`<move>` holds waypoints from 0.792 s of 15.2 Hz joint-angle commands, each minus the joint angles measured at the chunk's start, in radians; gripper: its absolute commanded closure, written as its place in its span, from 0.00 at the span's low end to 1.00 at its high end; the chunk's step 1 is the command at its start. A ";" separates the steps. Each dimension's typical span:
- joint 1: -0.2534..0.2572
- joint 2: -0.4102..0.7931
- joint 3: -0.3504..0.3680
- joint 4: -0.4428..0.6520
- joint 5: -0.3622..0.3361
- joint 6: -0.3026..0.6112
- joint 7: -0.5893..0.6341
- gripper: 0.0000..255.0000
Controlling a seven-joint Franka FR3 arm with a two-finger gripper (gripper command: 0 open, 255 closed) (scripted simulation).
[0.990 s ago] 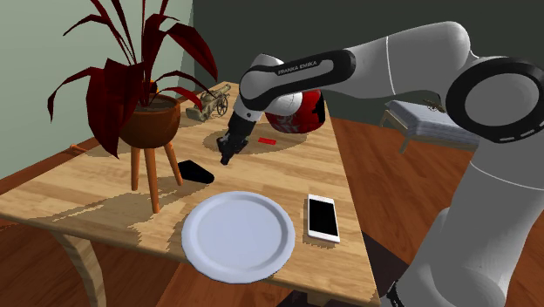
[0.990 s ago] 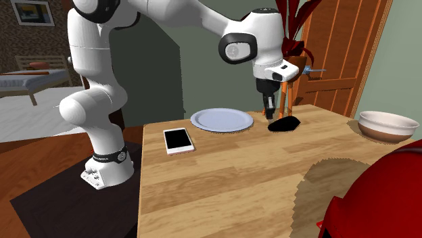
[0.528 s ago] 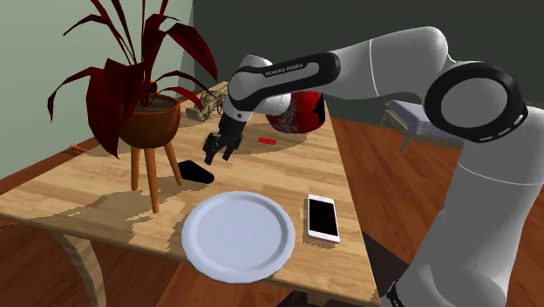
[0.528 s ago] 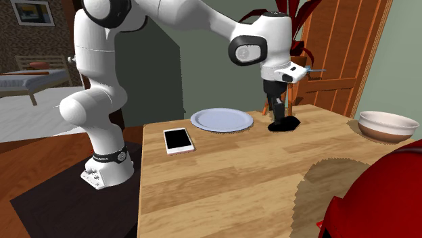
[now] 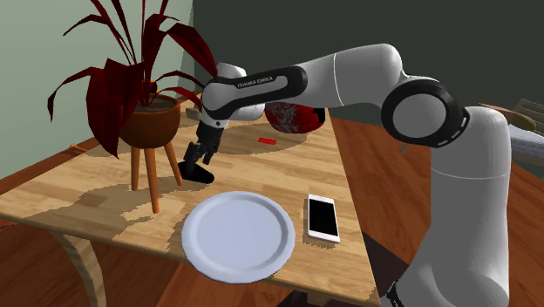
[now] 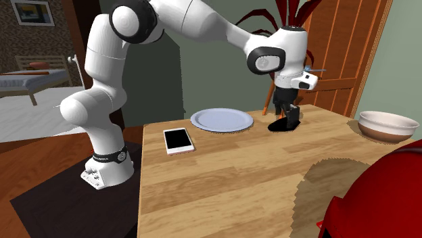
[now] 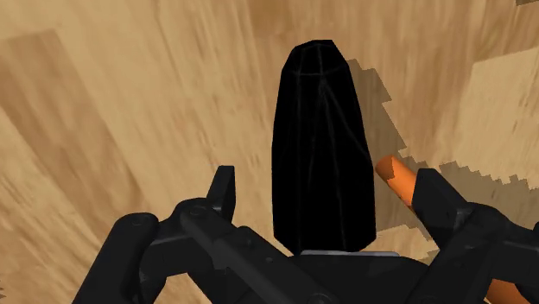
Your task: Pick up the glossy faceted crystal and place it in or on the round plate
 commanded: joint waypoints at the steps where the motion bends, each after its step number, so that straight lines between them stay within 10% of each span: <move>1: 0.006 0.015 0.002 -0.002 -0.001 0.018 0.001 0.00; 11: 0.011 0.034 0.004 -0.007 -0.001 0.043 0.001 0.00; 12: 0.011 0.034 0.004 -0.007 -0.001 0.043 0.001 1.00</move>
